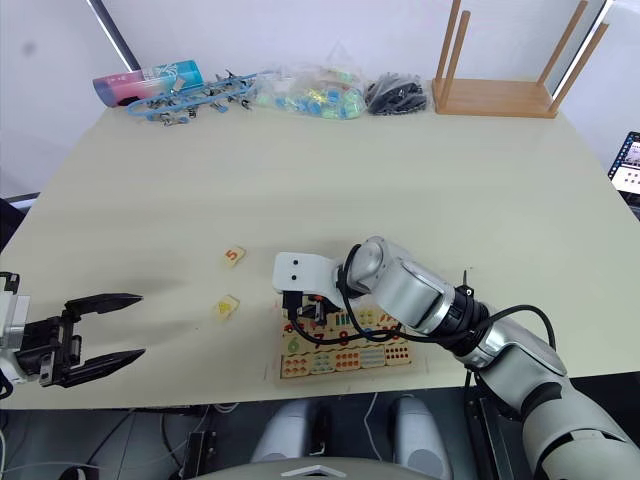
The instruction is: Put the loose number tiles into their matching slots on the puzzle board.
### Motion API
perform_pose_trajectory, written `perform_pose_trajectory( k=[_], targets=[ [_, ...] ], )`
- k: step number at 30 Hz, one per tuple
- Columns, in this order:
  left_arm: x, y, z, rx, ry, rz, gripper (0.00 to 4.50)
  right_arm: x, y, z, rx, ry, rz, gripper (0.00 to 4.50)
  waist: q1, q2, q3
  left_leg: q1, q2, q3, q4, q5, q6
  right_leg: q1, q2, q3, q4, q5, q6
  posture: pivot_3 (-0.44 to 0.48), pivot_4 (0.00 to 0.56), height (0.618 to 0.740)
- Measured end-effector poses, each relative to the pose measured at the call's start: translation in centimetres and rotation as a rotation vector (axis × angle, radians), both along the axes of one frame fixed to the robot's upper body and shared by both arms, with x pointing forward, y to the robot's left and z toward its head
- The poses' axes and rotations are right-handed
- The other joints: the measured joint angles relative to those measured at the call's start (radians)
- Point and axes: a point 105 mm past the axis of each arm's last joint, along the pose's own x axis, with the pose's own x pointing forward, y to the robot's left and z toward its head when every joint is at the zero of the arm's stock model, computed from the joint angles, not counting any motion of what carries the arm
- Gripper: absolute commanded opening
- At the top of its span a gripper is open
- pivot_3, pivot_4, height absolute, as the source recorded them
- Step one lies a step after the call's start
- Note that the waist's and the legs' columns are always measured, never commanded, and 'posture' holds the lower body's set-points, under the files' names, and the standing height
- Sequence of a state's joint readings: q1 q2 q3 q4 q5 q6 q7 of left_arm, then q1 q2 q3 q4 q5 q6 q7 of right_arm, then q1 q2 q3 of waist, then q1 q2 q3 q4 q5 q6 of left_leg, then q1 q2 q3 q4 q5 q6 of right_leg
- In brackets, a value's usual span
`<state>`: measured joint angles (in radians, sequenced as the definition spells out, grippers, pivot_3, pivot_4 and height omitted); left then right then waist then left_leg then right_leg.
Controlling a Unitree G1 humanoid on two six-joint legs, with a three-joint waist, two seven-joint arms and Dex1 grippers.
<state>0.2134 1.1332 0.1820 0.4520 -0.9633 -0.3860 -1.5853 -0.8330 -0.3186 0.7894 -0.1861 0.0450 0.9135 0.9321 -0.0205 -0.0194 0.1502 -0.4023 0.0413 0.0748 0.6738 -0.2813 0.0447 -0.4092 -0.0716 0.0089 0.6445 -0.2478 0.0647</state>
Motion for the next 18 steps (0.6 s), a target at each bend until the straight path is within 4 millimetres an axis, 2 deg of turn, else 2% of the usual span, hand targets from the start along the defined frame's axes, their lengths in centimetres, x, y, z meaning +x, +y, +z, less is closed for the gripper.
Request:
perform_pose_trajectory(
  k=[16,17,18],
  targets=[
    [0.10,0.01,-0.22,0.007,0.005,-0.006,4.50,0.23,0.09,0.37,0.001,-0.009,0.003,1.38,0.000,0.000,0.001,0.000,0.000,0.000,0.000,0.000,0.000,0.000,0.000,0.000,0.000,0.000,0.000,0.000,0.150,0.737],
    [0.11,0.01,-0.21,0.007,0.004,-0.006,4.50,0.22,0.09,0.37,0.001,-0.009,0.005,2.12,0.000,0.000,0.001,0.000,0.000,0.000,0.000,0.000,0.000,0.000,0.000,0.000,0.000,0.000,0.000,0.000,0.150,0.737],
    [0.10,0.00,-0.23,0.007,0.005,-0.006,4.50,0.20,0.09,0.37,0.001,-0.008,0.008,2.44,0.000,0.000,0.001,0.000,0.000,0.000,0.000,0.000,0.000,0.000,0.000,0.000,0.000,0.000,0.000,0.000,0.150,0.737]
  ],
)
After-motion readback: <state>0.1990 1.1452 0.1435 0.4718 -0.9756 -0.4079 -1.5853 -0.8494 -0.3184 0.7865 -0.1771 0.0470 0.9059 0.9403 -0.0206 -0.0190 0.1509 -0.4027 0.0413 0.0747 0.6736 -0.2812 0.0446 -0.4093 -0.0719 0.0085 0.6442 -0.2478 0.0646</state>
